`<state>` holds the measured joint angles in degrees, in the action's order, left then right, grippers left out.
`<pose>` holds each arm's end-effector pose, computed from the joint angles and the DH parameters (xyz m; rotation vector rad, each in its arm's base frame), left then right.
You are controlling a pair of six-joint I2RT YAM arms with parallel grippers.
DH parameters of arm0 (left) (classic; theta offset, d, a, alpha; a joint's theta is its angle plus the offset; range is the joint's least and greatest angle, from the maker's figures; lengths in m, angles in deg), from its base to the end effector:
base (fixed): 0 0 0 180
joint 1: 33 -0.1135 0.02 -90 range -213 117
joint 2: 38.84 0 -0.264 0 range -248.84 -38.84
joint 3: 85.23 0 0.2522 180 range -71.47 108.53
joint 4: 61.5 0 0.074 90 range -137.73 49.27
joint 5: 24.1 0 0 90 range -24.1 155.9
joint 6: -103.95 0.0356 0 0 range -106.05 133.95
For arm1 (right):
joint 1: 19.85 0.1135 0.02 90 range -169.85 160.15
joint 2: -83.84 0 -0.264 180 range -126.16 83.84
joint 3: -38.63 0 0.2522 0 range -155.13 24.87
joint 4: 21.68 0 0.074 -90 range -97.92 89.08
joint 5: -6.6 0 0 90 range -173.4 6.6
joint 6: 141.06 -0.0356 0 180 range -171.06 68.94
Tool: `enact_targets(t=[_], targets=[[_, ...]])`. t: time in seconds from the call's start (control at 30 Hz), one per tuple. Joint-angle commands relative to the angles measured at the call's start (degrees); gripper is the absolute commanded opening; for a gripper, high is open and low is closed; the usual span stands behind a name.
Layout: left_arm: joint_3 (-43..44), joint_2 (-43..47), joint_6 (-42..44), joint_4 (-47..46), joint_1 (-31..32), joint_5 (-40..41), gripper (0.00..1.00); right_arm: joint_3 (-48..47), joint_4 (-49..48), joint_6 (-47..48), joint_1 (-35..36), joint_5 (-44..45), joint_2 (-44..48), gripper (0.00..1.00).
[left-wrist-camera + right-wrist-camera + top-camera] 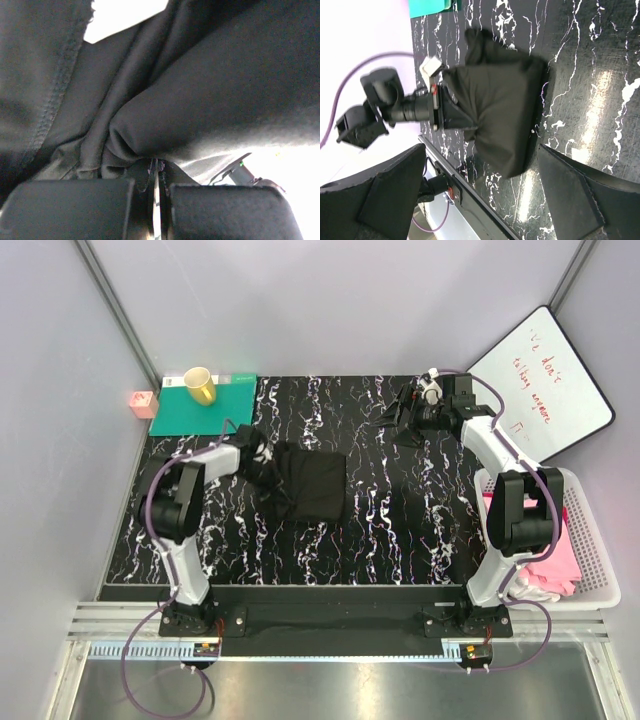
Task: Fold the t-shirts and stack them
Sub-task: Put the neatly folded tshirt into the corner of the board with the left arm
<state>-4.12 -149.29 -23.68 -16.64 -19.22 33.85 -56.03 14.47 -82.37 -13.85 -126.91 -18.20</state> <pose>0.3456 -0.1042 0.1370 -0.5012 2.9501 -0.9538 0.3928 0.0659 0.2705 0.1214 2.3689 1.2050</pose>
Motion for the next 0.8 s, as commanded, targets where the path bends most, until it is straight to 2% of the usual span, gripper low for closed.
enact_targets(t=[0.0,0.17,0.33,0.43,0.53,0.6,0.63,0.67,0.7,0.73,0.77], targets=[[-7.66,9.80,-3.07,-3.32,-2.69,3.31,0.00,-0.40,-0.77,0.99,0.33,-2.46,0.35,1.00],[-10.31,18.25,-0.18,1.94,-8.50,8.13,0.00,0.22,-0.68,1.25,0.33,-3.25,0.17,1.00],[-11.98,22.64,1.59,4.41,-15.88,7.53,0.00,0.66,-0.77,1.34,0.33,-3.95,-0.35,1.00],[-9.79,24.14,4.66,4.16,-16.59,5.78,0.00,0.40,-0.77,1.25,0.24,-4.31,-0.70,1.00],[-5.67,25.29,7.82,3.27,-15.54,0.87,0.00,0.22,-0.77,1.34,0.33,-4.39,-0.88,1.00],[-1.62,24.85,10.02,3.80,-14.14,0.33,0.01,0.04,-0.68,1.34,0.33,-4.57,-1.14,1.00],[-0.30,24.33,10.64,4.32,-14.05,0.32,0.10,0.04,-0.77,1.34,0.33,-4.66,-1.23,1.00],[2.23,23.54,10.99,5.11,-11.96,0.41,0.31,-0.04,-0.77,1.25,0.33,-4.74,-1.32,1.00],[3.30,22.05,11.17,6.16,-11.33,0.59,0.57,-0.13,-0.77,1.34,0.33,-4.92,-1.32,1.00],[5.05,21.43,11.00,6.61,-10.62,2.59,0.98,-0.22,-0.77,1.34,0.33,-5.01,-1.32,1.00],[5.68,21.07,11.17,6.96,-9.49,3.22,0.99,-0.31,-0.77,1.34,0.33,-5.01,-1.23,1.00]])
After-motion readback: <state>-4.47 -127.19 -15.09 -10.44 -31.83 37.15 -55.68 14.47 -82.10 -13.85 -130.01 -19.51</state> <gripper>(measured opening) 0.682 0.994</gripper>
